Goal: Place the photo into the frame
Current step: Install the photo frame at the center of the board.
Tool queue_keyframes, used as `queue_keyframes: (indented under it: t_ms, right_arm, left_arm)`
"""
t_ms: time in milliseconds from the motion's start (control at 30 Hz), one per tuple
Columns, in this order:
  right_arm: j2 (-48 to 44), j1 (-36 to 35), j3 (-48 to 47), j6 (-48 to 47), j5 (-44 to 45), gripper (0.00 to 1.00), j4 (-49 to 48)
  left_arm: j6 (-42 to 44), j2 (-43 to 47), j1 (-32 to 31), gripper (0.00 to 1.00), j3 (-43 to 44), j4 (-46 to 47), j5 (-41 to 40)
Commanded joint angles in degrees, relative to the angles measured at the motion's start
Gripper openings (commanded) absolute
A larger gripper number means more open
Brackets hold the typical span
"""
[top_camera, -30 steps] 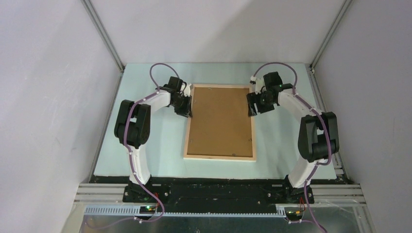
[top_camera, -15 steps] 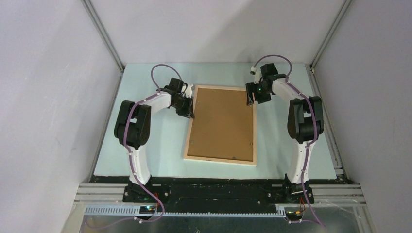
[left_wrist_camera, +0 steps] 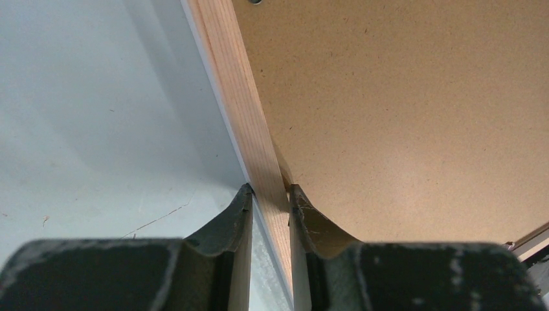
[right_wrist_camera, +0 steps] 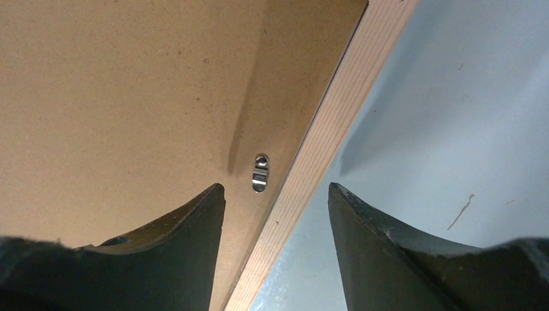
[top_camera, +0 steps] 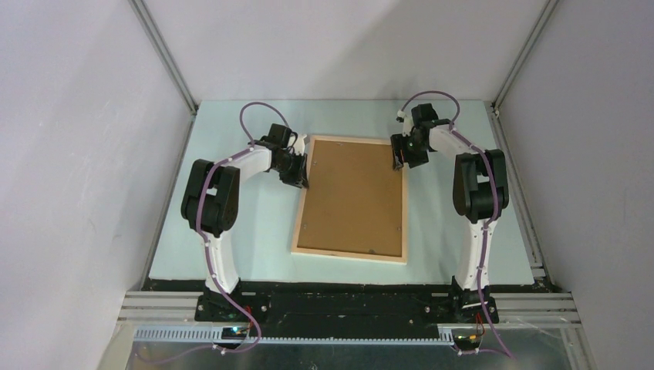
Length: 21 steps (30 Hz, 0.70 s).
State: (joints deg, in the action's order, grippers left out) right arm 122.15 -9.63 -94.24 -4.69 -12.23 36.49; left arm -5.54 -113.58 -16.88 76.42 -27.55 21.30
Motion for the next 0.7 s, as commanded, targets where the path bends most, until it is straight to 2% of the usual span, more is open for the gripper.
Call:
queue_keyframes:
  t_ms: [0, 300, 667]
  right_arm:
    - [0.26, -0.10, -2.05, -0.51, 1.40, 0.62, -1.45]
    - [1.11, -0.45, -2.22, -0.72, 2.09, 0.54, -1.83]
    - [1.32, -1.43, -2.22, -0.87, 4.03, 0.52, -2.33]
  left_arm:
    - [1.41, 0.44, -1.51, 0.00, -1.84, -4.43, 4.14]
    - [1.50, 0.55, -1.50, 0.00, -1.74, -4.37, 4.36]
    - [1.58, 0.47, -1.50, 0.00, -1.76, -4.40, 4.49]
